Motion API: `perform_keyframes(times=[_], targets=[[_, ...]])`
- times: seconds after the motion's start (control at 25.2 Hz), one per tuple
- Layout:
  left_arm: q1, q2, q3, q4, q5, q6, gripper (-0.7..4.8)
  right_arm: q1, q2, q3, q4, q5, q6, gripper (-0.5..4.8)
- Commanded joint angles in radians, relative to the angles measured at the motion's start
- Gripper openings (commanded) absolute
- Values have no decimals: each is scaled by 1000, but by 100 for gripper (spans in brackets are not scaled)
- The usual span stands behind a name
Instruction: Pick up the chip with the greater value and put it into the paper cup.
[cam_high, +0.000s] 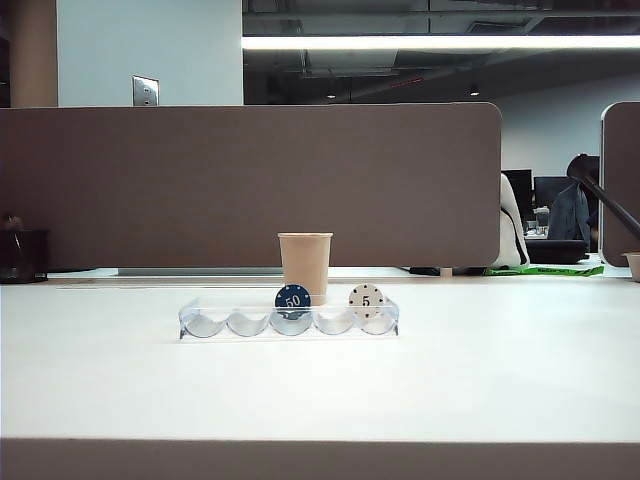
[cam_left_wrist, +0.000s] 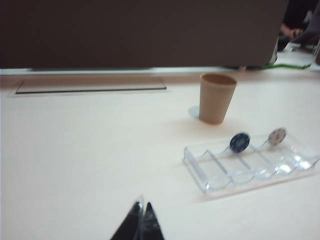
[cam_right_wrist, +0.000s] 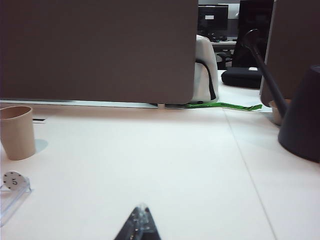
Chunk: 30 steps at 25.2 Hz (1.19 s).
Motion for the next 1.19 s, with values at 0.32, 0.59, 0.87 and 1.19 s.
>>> perform_keyframes(times=[0.32,0.59,0.87,1.19], targets=[[0,1,-53,44,-44,93,-5,0,0,-2,21,-14,23,-6],[69,1,-53,47,-123,111,-5,0,0,-2,31,-15,23,-5],[182,1,-53,85,-42,69,-5,0,0,-2,32,-29,23,-5],[195,1,-53,138,-42,10,-5,-1,0,-2,89,-21,2,-6]])
